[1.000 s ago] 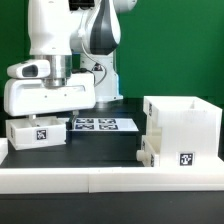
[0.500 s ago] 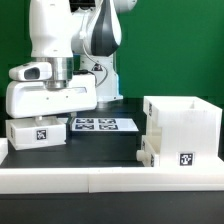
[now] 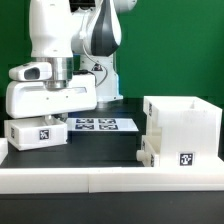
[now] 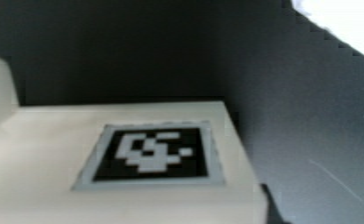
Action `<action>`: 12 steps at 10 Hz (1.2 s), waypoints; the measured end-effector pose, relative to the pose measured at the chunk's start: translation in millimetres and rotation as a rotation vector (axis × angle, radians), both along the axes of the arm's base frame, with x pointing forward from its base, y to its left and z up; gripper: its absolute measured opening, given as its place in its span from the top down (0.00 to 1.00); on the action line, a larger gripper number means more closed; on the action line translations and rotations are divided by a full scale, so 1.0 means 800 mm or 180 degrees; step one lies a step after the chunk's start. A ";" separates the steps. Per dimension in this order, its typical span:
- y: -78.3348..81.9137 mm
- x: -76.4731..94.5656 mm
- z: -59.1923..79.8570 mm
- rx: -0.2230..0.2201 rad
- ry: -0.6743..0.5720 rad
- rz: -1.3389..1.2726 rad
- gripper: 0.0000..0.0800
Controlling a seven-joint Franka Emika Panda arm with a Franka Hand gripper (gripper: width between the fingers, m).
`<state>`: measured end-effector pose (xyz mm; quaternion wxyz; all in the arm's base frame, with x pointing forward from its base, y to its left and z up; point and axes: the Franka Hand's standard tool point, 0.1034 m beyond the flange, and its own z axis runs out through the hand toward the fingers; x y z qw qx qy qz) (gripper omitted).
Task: Assemble drawer
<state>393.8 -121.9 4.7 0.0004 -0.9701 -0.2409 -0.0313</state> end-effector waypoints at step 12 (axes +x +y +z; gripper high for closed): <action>0.104 0.101 0.049 0.0092 0.0038 0.0768 0.95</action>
Offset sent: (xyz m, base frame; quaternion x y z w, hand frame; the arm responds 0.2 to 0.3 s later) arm 0.0197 0.0331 0.0168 -0.0202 0.0000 0.0136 0.9997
